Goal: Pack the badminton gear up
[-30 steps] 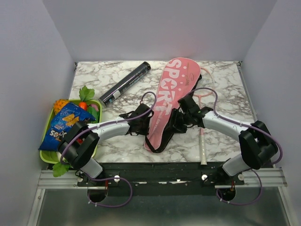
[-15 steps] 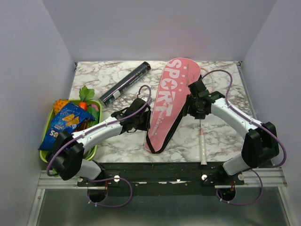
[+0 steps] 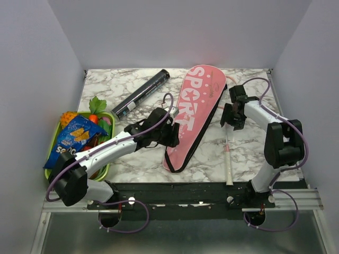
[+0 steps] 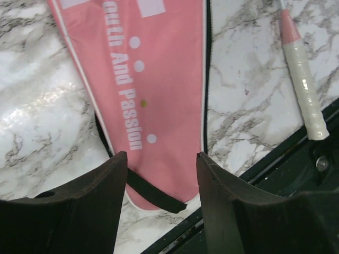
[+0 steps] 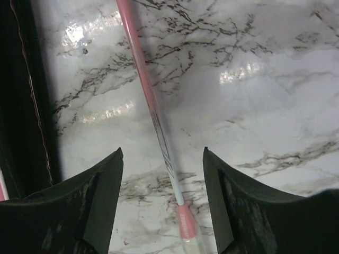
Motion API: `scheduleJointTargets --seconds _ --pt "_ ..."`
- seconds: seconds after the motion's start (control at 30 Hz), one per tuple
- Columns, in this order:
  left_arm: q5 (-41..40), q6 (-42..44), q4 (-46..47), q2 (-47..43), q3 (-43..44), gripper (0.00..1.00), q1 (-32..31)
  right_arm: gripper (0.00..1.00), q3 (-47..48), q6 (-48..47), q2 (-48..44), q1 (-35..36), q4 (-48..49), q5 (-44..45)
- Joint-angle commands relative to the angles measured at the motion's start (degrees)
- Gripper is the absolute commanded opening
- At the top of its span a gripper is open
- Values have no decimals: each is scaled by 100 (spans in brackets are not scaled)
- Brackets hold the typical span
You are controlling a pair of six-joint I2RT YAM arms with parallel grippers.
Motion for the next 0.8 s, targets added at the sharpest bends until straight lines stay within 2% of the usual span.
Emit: scheduleJointTargets --seconds 0.0,0.17,0.33,0.57,0.6,0.7,0.77 --pt "-333 90 -137 127 416 62 -609 69 270 -276 463 -143 309 -405" --pt "-1010 151 -349 557 926 62 -1032 61 367 -267 684 -222 318 -424" --pt "-1617 336 -498 1040 1155 65 -1209 59 402 -258 807 -266 257 -521" --pt "-2065 591 -542 1595 1401 68 -1279 42 332 -197 877 -257 178 -608" --pt "-2092 582 -525 1639 1418 69 -1296 39 314 -188 912 -257 169 -626" --pt "-2118 626 -525 1815 1541 70 -1340 2 314 -153 991 -266 143 -617" --pt "-2127 644 -516 1920 1638 70 -1376 1 305 -126 992 -266 134 -626"
